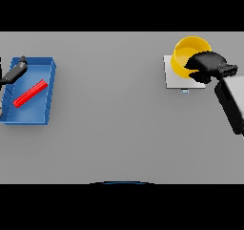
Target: Pick up the red beaker and tilt it to pour out 1 green nut into yellow bowl. Pick up the yellow bowl and place it on the metallic measuring scale.
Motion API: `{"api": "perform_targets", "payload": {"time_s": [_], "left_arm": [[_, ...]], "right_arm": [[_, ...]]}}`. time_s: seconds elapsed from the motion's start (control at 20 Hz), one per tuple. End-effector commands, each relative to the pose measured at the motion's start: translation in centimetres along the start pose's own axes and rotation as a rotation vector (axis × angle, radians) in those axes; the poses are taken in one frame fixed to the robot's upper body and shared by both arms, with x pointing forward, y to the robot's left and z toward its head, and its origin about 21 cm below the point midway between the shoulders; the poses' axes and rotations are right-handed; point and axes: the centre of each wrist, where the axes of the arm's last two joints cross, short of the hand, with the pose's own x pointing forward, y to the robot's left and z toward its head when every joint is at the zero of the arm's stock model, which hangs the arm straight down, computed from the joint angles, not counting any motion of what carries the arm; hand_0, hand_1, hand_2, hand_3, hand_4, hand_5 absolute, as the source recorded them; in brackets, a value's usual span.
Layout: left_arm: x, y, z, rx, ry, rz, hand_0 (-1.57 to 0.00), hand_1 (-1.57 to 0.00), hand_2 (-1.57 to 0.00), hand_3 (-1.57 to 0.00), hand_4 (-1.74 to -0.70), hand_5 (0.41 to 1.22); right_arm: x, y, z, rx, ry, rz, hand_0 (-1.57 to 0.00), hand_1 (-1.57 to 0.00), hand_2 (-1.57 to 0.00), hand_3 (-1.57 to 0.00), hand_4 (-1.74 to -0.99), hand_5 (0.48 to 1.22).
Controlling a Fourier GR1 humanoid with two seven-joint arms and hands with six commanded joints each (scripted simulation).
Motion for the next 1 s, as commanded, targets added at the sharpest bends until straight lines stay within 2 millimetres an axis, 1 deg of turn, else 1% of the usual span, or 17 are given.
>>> {"api": "perform_targets", "payload": {"time_s": [0.0, 0.1, 0.15, 0.2, 0.25, 0.3, 0.4, 0.45, 0.5, 0.55, 0.6, 0.65, 0.7, 0.8, 0.9, 0.95], "left_arm": [[-0.04, 0.19, 0.0, 0.002, -0.001, -0.001, 0.0, 0.0, 0.0, 0.0, -0.73, 0.675], [-0.28, -0.06, 0.05, 0.002, 0.002, -0.012, 0.0, 0.0, 0.0, 0.0, -0.73, 0.673], [-0.27, -0.05, 0.13, 0.003, 0.001, -0.023, 0.0, 0.0, 0.0, 0.0, -0.72, 0.671], [-0.12, 0.13, 0.18, 0.005, -0.009, -0.021, 0.0, 0.0, 0.0, 0.0, -0.72, 0.669], [0.04, -0.06, 0.03, 0.006, -0.001, -0.022, 0.0, 0.0, 0.0, 0.0, -0.72, 0.668], [-0.02, -0.14, -0.12, 0.005, 0.003, -0.019, 0.0, 0.0, 0.0, 0.0, -0.72, 0.667], [0.1, 0.04, -0.16, 0.007, -0.001, -0.027, 0.0, 0.0, 0.0, 0.0, -0.72, 0.671], [0.23, 0.07, -0.03, 0.004, -0.004, -0.028, 0.0, 0.0, 0.0, 0.0, -0.72, 0.671], [0.15, -0.06, -0.03, -0.004, -0.002, -0.028, 0.0, 0.0, 0.0, 0.0, -0.72, 0.668], [0.07, 0.13, -0.2, 0.001, 0.005, -0.026, 0.0, 0.0, 0.0, 0.0, -0.72, 0.668], [0.3, 0.1, -0.3, 0.002, 0.005, -0.026, 0.0, 0.0, 0.0, 0.0, -0.72, 0.667], [0.4, -0.19, -0.54, 0.003, 0.006, -0.024, 0.0, 0.0, 0.0, 0.0, -0.72, 0.666], [-0.1, -0.11, -0.4, 0.005, -0.001, -0.018, 0.0, 0.0, 0.0, 0.0, -0.72, 0.663], [0.04, -0.37, -0.33, 0.008, 0.001, -0.014, 0.0, 0.0, 0.0, 0.0, -0.72, 0.662], [0.34, -0.48, -0.27, 0.001, -0.002, -0.018, 0.0, 0.0, 0.0, 0.0, -0.72, 0.664], [0.12, -0.34, -0.31, 0.002, 0.001, -0.019, 0.0, 0.0, 0.0, 0.0, -0.72, 0.664]], "right_arm": [[0.1, 0.2, -0.06, 0.0, -0.001, -0.012, -1.57, -1.57, -1.36, -1.34, -1.741, 1.221], [-0.17, 0.91, -0.27, 0.0, -0.02, -0.027, -1.57, -1.57, -1.34, -1.4, -1.741, 1.221], [0.01, 0.76, -0.42, -0.001, -0.012, -0.03, -1.56, -1.57, -1.34, -1.44, -1.741, 1.221], [0.05, 0.77, -0.59, 0.001, -0.014, -0.029, -1.5, -1.57, -1.33, -1.46, -1.741, 1.221], [-0.13, 1.09, -0.6, 0.002, -0.018, -0.031, -1.46, -1.57, -1.34, -1.45, -1.741, 1.221], [-0.27, 1.02, -0.54, 0.003, -0.01, -0.032, -1.45, -1.5, -1.38, -1.39, -1.734, 1.221], [-0.09, 0.95, -0.56, 0.003, -0.01, -0.047, -1.49, -1.48, -1.45, -1.1, -1.737, 1.221], [-0.12, 0.69, -0.57, -0.002, -0.011, -0.053, -1.44, -1.34, -1.29, -0.99, -1.688, 1.221], [-0.11, 0.66, -0.6, -0.002, -0.004, -0.053, -1.23, -1.1, -1.09, -0.89, -1.657, 1.149], [0.05, 0.64, -0.73, 0.008, 0.0, -0.041, -0.99, -0.88, -0.92, -0.8, -1.629, 1.08], [0.17, 0.76, -0.86, 0.026, 0.006, -0.028, -0.79, -0.71, -0.78, -0.72, -1.609, 1.029], [0.08, 0.66, -0.73, 0.038, -0.003, -0.009, -0.63, -0.56, -0.66, -0.66, -1.593, 0.987], [-0.11, 0.71, -0.55, 0.047, -0.014, 0.005, -0.51, -0.45, -0.55, -0.6, -1.579, 0.955], [0.02, 0.4, -0.5, 0.051, -0.037, 0.021, -0.32, -0.29, -0.38, -0.51, -1.56, 0.909], [0.3, 0.29, -0.76, 0.045, -0.041, 0.028, -0.21, -0.18, -0.24, -0.43, -1.552, 0.876], [-0.04, 0.63, -0.57, 0.043, -0.056, 0.017, -0.17, -0.15, -0.19, -0.39, -1.546, 0.856]]}}
